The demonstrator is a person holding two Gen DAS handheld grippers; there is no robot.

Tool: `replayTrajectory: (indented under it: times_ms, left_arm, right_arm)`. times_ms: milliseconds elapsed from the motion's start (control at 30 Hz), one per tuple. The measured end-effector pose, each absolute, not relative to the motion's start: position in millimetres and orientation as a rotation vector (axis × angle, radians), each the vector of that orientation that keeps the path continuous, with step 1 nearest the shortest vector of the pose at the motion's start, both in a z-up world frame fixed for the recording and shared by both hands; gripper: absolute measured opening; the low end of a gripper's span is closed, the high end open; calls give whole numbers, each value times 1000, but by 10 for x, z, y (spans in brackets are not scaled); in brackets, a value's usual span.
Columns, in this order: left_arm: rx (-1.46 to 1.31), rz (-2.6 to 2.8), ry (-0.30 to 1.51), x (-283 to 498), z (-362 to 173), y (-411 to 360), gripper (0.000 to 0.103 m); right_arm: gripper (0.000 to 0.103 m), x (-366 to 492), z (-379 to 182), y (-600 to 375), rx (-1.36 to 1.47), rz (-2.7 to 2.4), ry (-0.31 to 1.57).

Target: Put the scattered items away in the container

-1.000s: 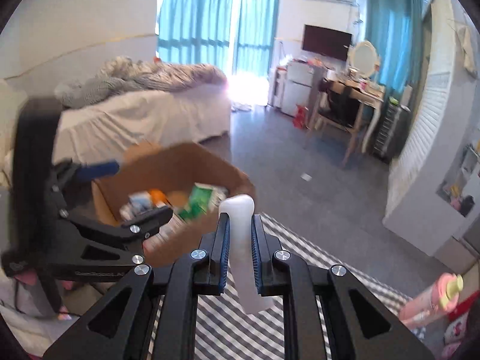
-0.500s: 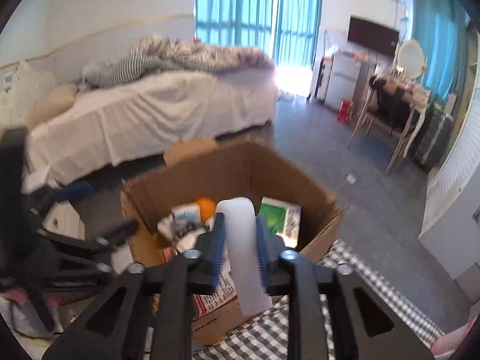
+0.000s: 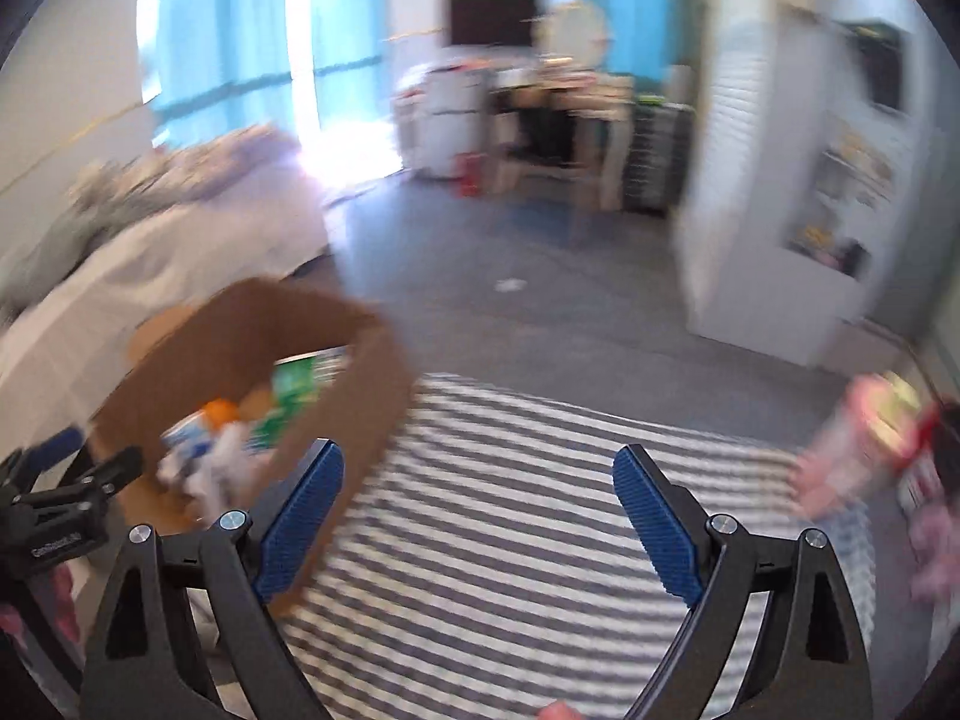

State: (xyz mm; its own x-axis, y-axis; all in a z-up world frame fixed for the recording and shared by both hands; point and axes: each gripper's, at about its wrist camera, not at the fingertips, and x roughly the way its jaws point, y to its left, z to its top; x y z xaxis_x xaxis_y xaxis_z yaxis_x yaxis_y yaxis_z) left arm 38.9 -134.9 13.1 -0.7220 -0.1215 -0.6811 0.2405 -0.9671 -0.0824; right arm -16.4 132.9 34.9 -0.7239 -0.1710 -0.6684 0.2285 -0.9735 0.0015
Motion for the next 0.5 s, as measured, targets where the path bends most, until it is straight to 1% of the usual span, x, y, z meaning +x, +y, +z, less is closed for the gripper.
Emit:
replayTrajectory:
  times_ms: [67,233,367,500]
  left_arm:
    - [1060,-2774,218,372,160,-1161,103]
    - [1084,-2833,133,354,169,-784,103]
    - [1116,-2839,107,402,134,-587,103]
    - [1137,-2829,87,470,108,-497,103]
  right_arm:
    - [96,-24,382,1726,1062,-2840,57]
    - [97,261,320,2324,1111,-2979,-60]
    - [97,366,118,2546,1223,-2968,-72]
    - [97,443,-9,2645,1271,-2954,-59]
